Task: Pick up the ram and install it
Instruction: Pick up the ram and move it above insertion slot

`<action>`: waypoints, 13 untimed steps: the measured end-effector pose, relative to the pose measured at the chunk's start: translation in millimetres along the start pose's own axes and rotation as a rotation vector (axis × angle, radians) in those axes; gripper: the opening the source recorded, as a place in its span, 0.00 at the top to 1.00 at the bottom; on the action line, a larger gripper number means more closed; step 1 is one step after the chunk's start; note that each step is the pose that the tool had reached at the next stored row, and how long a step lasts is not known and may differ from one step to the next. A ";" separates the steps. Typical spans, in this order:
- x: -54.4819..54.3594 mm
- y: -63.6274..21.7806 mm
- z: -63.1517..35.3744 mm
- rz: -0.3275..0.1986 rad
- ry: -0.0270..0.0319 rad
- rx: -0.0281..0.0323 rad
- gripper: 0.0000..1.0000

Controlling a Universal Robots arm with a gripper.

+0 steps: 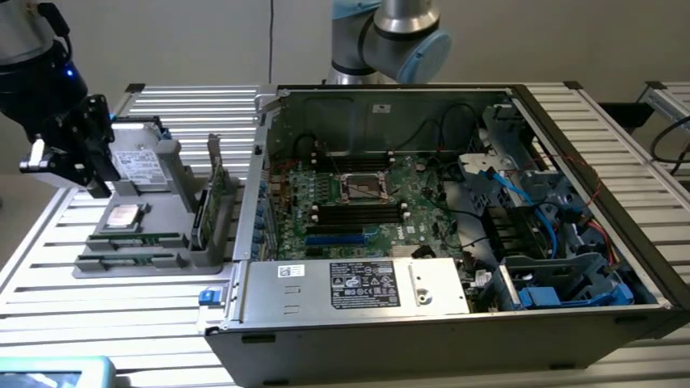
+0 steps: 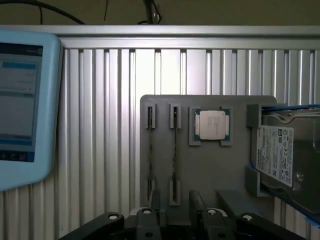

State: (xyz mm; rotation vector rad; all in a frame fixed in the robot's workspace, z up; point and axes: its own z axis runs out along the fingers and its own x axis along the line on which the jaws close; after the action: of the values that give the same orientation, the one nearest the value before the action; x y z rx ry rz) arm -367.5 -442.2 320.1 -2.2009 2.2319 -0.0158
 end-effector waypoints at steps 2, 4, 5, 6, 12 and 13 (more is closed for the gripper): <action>4.7 0.0 3.6 0.000 -0.0001 -0.0001 0.64; 12.2 -0.1 7.3 0.000 -0.0003 -0.0001 0.64; 14.4 -0.3 9.1 -0.001 -0.0003 -0.0002 0.64; 15.3 -1.3 11.0 -0.002 -0.0004 -0.0004 0.64; 16.6 -2.4 21.8 -0.013 -0.0004 -0.0008 0.64; 17.0 -2.7 23.7 -0.015 -0.0005 -0.0011 0.64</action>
State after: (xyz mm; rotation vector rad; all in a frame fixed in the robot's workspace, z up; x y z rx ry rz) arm -364.8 -459.3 296.5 -2.2180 2.2156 -0.0141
